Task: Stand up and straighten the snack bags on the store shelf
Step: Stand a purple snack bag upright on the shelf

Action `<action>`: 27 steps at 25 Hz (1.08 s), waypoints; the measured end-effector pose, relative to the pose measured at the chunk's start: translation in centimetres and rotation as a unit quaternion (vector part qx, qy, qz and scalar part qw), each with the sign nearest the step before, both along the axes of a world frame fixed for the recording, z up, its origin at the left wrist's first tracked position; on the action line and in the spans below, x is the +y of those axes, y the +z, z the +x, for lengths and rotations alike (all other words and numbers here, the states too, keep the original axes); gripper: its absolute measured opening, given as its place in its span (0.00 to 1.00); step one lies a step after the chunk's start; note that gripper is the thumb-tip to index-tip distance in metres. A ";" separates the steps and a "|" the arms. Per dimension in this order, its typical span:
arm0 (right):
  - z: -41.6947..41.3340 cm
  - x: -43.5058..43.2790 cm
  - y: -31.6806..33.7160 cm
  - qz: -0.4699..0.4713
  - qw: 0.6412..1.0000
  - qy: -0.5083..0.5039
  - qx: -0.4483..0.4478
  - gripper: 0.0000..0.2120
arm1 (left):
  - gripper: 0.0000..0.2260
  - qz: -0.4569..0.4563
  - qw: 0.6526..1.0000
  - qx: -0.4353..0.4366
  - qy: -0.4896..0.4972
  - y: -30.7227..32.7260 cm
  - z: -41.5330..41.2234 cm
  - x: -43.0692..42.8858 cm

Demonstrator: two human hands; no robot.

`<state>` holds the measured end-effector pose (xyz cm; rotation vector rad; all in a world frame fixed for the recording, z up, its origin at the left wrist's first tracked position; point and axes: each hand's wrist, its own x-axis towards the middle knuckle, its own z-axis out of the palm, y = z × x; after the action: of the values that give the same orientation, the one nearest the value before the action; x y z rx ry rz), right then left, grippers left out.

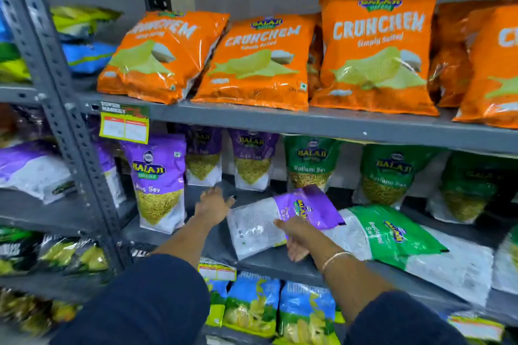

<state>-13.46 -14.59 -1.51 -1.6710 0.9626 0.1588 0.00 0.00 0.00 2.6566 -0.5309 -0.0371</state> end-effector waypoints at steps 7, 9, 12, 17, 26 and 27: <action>4.9 -0.6 -9.0 0.206 0.940 -0.213 -0.169 0.47 | 0.24 0.044 0.941 0.275 -0.191 -2.7 6.2 -4.0; 6.7 -1.5 -12.2 0.215 0.906 -0.284 -0.229 0.47 | 0.38 0.049 0.926 0.298 -0.227 -3.4 7.3 -4.7; 6.5 0.3 -10.8 0.202 0.875 -0.319 -0.305 0.48 | 0.51 0.012 0.909 0.340 -0.239 -3.8 8.2 -4.7; 5.6 2.0 -5.3 0.087 0.885 -0.244 -0.386 0.37 | 0.28 -0.103 0.875 0.419 -0.222 -3.3 9.0 -3.8; 9.5 -2.8 -3.5 -0.085 0.942 -0.073 -0.315 0.34 | 0.35 -0.237 0.957 0.151 -0.077 -6.4 7.0 -3.7; 9.6 -3.0 -3.4 -0.093 0.947 -0.054 -0.302 0.32 | 0.37 -0.244 0.951 0.168 -0.084 -6.2 6.9 -3.6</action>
<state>-3.89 -17.60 -4.94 -1.6808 0.6056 -0.5087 6.93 -3.58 -6.21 2.0609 -0.5628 -0.3550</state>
